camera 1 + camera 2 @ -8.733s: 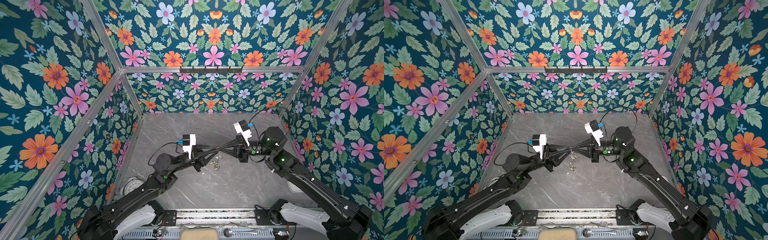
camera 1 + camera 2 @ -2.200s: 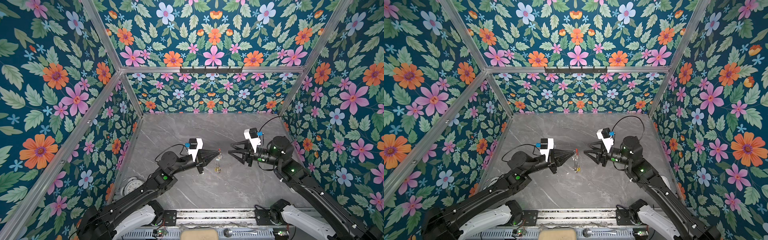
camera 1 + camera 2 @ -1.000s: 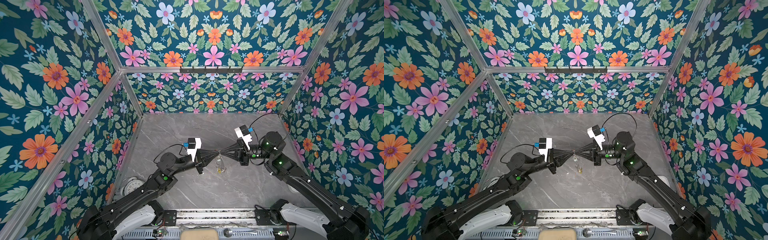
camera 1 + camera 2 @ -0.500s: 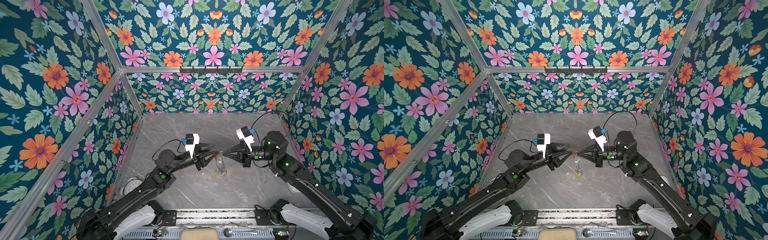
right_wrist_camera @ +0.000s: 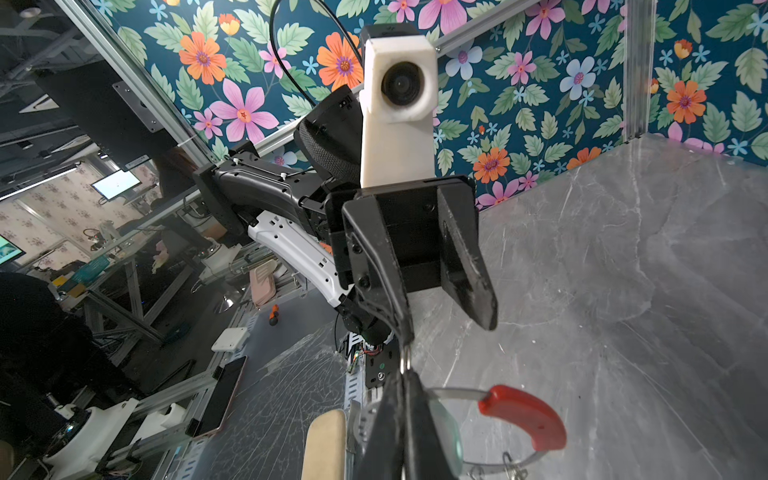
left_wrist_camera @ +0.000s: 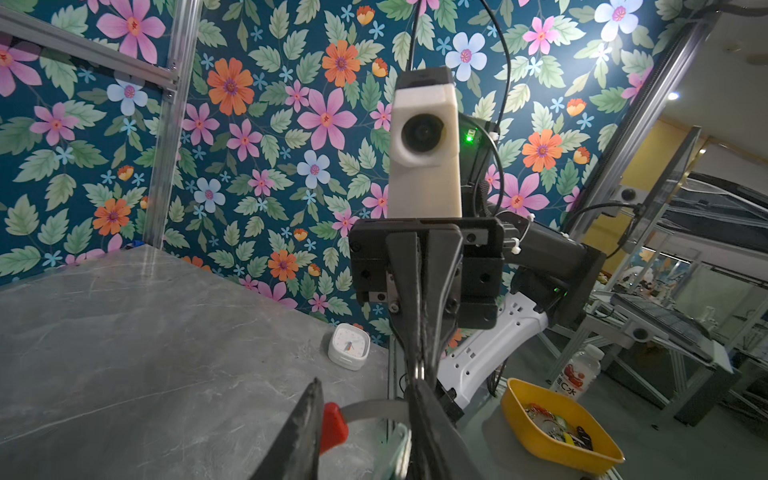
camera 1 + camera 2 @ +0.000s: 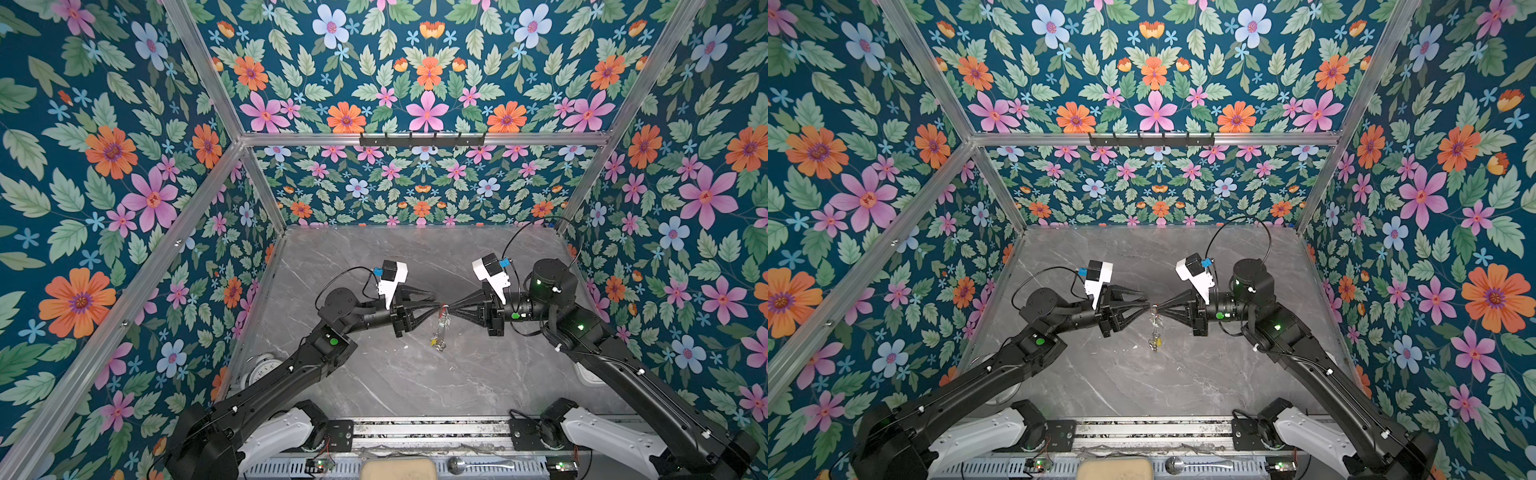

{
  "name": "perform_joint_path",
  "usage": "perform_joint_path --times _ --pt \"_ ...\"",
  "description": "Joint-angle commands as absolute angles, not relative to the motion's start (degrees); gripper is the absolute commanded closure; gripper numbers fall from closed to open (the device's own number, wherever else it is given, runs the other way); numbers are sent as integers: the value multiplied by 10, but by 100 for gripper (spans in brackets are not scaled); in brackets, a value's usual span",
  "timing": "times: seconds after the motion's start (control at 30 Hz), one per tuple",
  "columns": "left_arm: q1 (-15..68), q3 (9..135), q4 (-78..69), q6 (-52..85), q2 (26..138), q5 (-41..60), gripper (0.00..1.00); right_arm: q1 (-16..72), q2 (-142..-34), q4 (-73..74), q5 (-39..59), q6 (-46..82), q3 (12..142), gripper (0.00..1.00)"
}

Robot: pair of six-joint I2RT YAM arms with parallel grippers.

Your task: Remove the keys from the keyring

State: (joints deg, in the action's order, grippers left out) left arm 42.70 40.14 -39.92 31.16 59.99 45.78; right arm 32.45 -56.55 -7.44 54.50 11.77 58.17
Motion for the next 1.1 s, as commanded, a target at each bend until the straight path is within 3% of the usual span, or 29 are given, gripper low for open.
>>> perform_joint_path --times 0.0,0.23,0.53,1.07 --pt "427 405 -439 332 607 512 65 325 -569 -87 541 91 594 100" --pt "428 415 -459 358 627 553 72 325 -577 -129 531 61 616 100" --pt "419 419 -441 363 621 561 65 325 -577 -180 518 30 635 100" --pt "418 460 -365 340 636 585 86 325 -599 -252 536 -14 682 100"
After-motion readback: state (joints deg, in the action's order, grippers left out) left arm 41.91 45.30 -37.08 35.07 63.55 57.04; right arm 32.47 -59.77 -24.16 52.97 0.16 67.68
